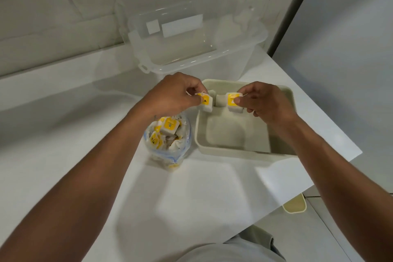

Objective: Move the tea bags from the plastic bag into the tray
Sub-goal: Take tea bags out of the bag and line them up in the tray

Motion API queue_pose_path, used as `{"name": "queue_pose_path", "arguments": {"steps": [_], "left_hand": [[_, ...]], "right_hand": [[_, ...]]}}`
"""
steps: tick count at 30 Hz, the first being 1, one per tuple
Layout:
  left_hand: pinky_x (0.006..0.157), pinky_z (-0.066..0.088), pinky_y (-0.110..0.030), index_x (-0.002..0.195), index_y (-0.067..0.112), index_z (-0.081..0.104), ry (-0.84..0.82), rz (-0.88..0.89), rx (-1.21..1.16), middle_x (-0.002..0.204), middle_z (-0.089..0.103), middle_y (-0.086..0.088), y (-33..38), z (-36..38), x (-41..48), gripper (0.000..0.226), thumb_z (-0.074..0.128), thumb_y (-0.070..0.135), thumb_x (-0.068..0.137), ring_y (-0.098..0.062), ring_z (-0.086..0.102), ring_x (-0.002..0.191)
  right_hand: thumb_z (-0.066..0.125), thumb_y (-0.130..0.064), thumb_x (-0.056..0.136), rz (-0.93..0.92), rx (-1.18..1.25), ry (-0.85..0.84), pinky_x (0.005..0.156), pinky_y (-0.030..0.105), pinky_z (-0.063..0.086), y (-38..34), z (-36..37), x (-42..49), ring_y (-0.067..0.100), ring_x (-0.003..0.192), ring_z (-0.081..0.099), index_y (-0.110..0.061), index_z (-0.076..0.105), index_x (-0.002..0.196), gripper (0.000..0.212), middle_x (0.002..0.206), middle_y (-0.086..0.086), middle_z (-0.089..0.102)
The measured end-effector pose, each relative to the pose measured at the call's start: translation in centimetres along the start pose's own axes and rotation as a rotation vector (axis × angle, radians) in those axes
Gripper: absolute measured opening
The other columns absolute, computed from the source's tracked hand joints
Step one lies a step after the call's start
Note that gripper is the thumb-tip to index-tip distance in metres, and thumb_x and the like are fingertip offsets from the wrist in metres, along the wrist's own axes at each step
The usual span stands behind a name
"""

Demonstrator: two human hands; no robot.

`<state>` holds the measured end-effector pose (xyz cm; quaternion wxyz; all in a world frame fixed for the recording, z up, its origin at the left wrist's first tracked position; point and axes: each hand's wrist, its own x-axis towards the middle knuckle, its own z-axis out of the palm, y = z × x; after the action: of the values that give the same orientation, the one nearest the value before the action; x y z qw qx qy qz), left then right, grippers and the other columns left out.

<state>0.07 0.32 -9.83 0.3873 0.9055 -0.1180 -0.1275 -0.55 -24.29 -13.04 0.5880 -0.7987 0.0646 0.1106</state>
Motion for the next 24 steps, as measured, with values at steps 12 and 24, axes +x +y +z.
{"name": "queue_pose_path", "arguments": {"steps": [12, 24], "left_hand": [[0.069, 0.039, -0.03, 0.097, 0.035, 0.067, 0.139, 0.039, 0.533, 0.096, 0.067, 0.01, 0.8, 6.1, 4.9, 0.012, 0.063, 0.031, 0.086, -0.021, 0.06, 0.094], [0.072, 0.034, -0.029, 0.097, 0.03, 0.068, 0.156, 0.039, 0.617, 0.101, 0.066, -0.002, 2.1, 10.0, 8.6, 0.011, 0.065, 0.03, 0.087, -0.031, 0.062, 0.094]], "right_hand": [[0.067, -0.018, 0.085, 0.057, -0.135, 0.17, 0.067, 0.034, 0.056, 3.6, -2.1, 1.2, 0.014, 0.071, 0.065, -0.018, 0.067, 0.086, 0.001, 0.079, 0.001, 0.069], [0.059, -0.018, 0.074, 0.14, -0.479, 0.2, 0.08, 0.041, 0.058, 4.8, -2.1, 3.2, 0.019, 0.077, 0.07, -0.026, 0.066, 0.081, 0.013, 0.074, -0.005, 0.073]]}}
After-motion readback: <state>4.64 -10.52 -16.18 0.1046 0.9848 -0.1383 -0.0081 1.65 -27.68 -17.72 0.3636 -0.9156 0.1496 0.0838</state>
